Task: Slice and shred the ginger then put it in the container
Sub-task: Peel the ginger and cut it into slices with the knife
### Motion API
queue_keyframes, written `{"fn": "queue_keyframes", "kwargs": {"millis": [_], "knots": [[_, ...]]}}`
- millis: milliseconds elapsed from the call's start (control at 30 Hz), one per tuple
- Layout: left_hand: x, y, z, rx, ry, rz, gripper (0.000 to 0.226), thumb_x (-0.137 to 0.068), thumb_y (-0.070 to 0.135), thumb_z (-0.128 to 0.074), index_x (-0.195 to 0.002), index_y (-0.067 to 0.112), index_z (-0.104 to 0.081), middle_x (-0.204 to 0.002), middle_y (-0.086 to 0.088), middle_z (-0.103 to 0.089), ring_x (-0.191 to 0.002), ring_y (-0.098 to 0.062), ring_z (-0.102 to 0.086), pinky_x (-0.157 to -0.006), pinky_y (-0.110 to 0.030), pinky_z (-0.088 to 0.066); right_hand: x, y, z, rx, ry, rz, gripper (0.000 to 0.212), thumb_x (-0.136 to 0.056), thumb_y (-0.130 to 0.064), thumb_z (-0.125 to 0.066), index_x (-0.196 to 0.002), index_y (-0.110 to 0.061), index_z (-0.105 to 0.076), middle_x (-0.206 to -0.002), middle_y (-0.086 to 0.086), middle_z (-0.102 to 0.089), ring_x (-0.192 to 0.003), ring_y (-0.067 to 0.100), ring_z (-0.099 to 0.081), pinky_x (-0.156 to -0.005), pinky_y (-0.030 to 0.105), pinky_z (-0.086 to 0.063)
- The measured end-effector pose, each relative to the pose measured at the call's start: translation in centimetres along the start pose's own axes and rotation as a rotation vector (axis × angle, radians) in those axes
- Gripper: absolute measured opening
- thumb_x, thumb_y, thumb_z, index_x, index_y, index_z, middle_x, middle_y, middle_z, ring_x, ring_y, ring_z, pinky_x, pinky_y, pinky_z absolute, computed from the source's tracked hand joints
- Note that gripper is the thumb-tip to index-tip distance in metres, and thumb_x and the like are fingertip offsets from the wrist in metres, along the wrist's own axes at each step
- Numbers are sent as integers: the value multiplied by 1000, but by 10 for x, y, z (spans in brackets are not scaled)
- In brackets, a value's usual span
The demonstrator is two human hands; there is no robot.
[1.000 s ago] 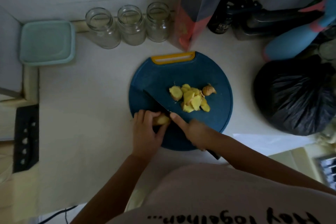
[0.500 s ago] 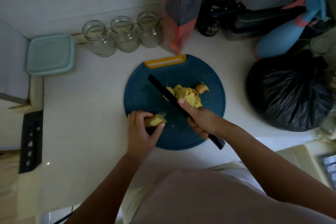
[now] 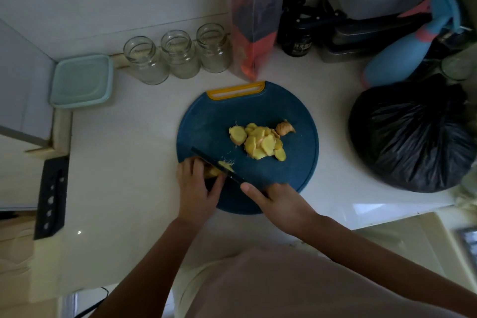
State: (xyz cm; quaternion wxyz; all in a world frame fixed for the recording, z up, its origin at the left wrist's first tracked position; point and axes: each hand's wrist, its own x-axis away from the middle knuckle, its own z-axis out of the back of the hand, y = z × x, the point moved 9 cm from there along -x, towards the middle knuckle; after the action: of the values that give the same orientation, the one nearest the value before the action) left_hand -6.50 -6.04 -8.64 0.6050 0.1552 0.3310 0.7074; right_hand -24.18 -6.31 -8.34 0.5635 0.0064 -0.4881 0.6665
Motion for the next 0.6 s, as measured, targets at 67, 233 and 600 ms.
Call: {"fn": "queue_keyframes", "kwargs": {"millis": [67, 233, 600], "knots": [[0, 0, 0, 15, -23, -9, 46, -85, 40, -50, -112, 2, -49, -103, -15, -51, -95, -21, -41, -80, -37, -39, 1, -1, -2, -1, 2, 11, 71, -78, -76, -28, -50, -11, -31, -45, 1, -35, -41, 11, -35, -54, 32, -39], [-1, -3, -2, 76, -51, -23, 44, -86, 36, -49, -121, 11, -41, -109, -16, -51, -100, -26, -46, -87, -29, -36, 3, -4, -8, -7, 8, 26, 70, -84, -72, -31, -49, -12, -32, -45, 1, -36, -43, 12, -36, -56, 35, -39], [-1, -4, -3, 32, -50, 16, 47, -84, 37, -48, -107, -3, -51, -100, -14, -50, -92, -24, -46, -78, -32, -39, 0, 0, -21, -41, 12, -16, 74, -74, -80, -22, -51, -11, -38, -49, 2, -43, -47, 12, -43, -57, 33, -41]]}}
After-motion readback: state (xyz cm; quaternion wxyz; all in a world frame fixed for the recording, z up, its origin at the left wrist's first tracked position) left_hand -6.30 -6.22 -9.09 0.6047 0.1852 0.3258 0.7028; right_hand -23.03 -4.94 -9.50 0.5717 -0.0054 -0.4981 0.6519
